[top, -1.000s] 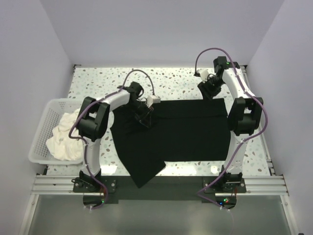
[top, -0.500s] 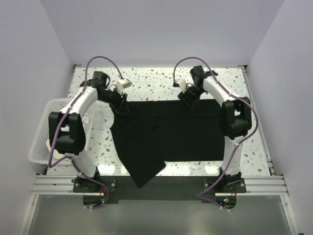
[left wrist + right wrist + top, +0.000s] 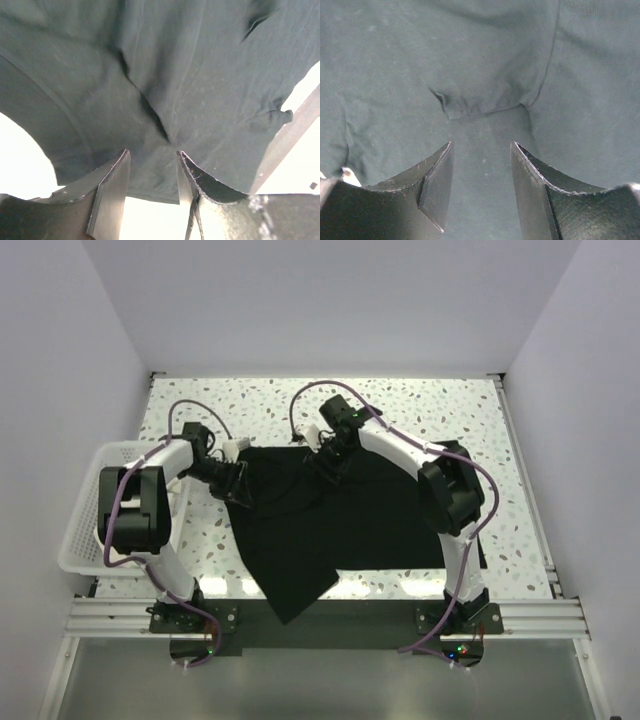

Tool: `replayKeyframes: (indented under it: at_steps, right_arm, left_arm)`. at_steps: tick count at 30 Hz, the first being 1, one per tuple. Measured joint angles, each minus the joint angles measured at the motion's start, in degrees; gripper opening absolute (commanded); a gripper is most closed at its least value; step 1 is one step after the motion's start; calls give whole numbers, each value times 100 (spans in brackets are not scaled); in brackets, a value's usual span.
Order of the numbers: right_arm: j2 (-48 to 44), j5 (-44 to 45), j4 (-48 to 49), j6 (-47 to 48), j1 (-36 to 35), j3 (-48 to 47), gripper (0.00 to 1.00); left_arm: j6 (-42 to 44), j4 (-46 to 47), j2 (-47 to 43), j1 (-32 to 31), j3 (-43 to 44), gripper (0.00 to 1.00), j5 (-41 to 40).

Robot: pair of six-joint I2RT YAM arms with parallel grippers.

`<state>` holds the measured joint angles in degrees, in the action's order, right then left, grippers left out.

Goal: Fold and stack the t-shirts
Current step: Fold the tshirt

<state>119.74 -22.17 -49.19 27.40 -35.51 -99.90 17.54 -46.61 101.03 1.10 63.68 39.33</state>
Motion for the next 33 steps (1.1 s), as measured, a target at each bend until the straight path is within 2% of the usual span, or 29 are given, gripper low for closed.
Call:
replayKeyframes:
  at_steps: [5, 12, 24, 27, 30, 31, 33]
  right_arm:
    - [273, 2, 15, -824, 151, 0, 54]
    - [452, -278, 9, -1707, 179, 13, 56]
    - [708, -616, 37, -2424, 232, 22, 52]
    - [826, -686, 31, -2509, 251, 20, 49]
    - [848, -761, 37, -2562, 273, 17, 37]
    - [859, -780, 37, -2577, 278, 17, 28]
    - [876, -817, 35, -2608, 278, 17, 20]
  left_arm:
    - [-372, 192, 0, -7, -433, 49, 31]
    - [-603, 485, 2, -170, -468, 50, 122]
    - [-852, 861, 13, -590, -468, 49, 205]
    - [-907, 916, 70, -671, -470, 47, 199]
    - [-953, 966, 116, -708, -481, 40, 188]
    - [-955, 968, 129, -715, -483, 33, 181]
    - [-957, 962, 131, -715, -490, 27, 179]
